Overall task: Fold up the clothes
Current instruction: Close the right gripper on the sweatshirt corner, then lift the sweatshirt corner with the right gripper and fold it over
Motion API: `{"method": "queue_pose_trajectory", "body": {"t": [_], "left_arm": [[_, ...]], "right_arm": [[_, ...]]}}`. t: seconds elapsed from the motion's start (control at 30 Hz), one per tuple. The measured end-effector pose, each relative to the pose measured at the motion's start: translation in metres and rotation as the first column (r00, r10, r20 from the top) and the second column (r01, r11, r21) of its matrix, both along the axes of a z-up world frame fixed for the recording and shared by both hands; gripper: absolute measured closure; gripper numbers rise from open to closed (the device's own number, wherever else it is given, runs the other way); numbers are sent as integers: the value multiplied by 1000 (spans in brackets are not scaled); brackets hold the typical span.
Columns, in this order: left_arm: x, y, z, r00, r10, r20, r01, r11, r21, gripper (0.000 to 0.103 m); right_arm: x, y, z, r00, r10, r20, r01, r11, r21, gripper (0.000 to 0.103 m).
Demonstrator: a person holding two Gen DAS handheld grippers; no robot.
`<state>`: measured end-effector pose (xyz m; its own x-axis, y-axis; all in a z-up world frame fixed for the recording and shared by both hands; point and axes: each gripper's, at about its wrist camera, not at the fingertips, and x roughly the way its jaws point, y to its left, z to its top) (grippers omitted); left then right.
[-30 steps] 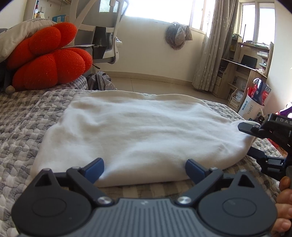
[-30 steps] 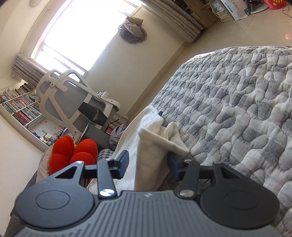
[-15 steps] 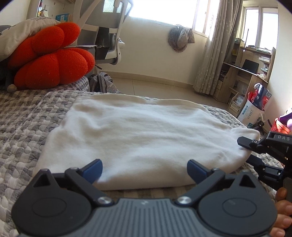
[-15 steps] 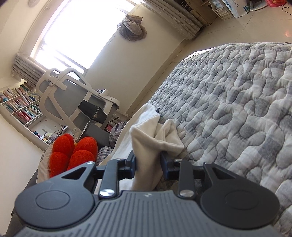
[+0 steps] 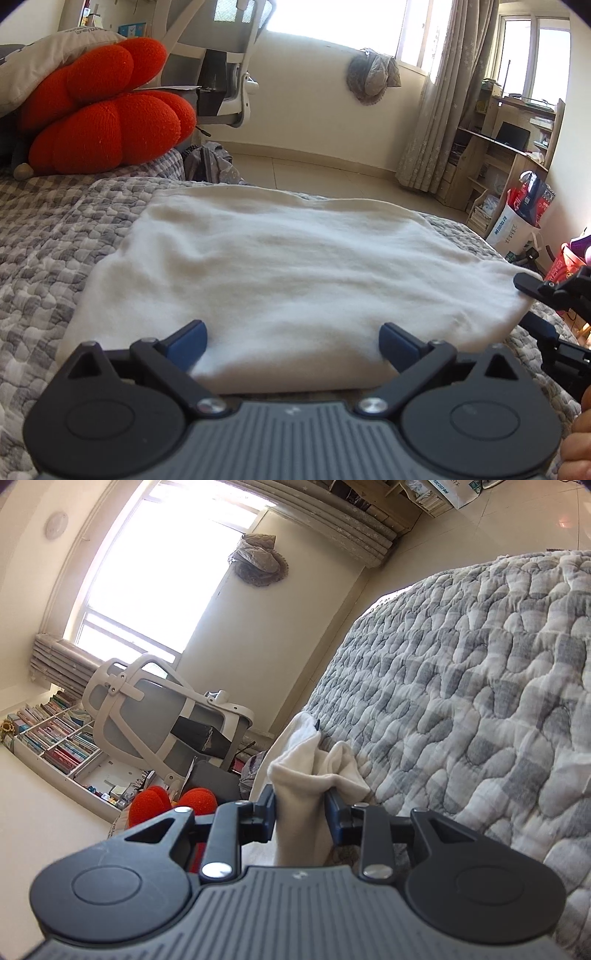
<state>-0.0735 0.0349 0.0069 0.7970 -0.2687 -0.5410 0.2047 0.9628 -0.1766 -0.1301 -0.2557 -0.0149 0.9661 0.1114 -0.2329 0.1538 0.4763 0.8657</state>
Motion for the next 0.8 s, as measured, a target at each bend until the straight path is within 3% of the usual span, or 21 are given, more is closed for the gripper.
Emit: {"method": "queue_pose_trajectory", "body": {"t": [0.43, 0.57, 0.63, 0.73, 0.8], "left_arm": [[0, -4, 0, 1000, 5, 2, -5, 1000, 22, 3], [0, -3, 0, 1000, 4, 2, -4, 1000, 17, 3], [0, -3, 0, 1000, 5, 2, -5, 1000, 19, 3], [0, -3, 0, 1000, 6, 0, -6, 1000, 14, 3], [0, -4, 0, 1000, 7, 0, -7, 1000, 19, 3]], "right_arm": [[7, 6, 2, 994, 16, -110, -19, 999, -26, 69], [5, -1, -1, 993, -15, -114, 17, 1000, 13, 69], [4, -2, -2, 995, -17, -101, 20, 999, 31, 61], [11, 7, 1, 996, 5, -95, -7, 1000, -19, 50], [15, 13, 3, 996, 22, -91, -27, 998, -57, 48]]}}
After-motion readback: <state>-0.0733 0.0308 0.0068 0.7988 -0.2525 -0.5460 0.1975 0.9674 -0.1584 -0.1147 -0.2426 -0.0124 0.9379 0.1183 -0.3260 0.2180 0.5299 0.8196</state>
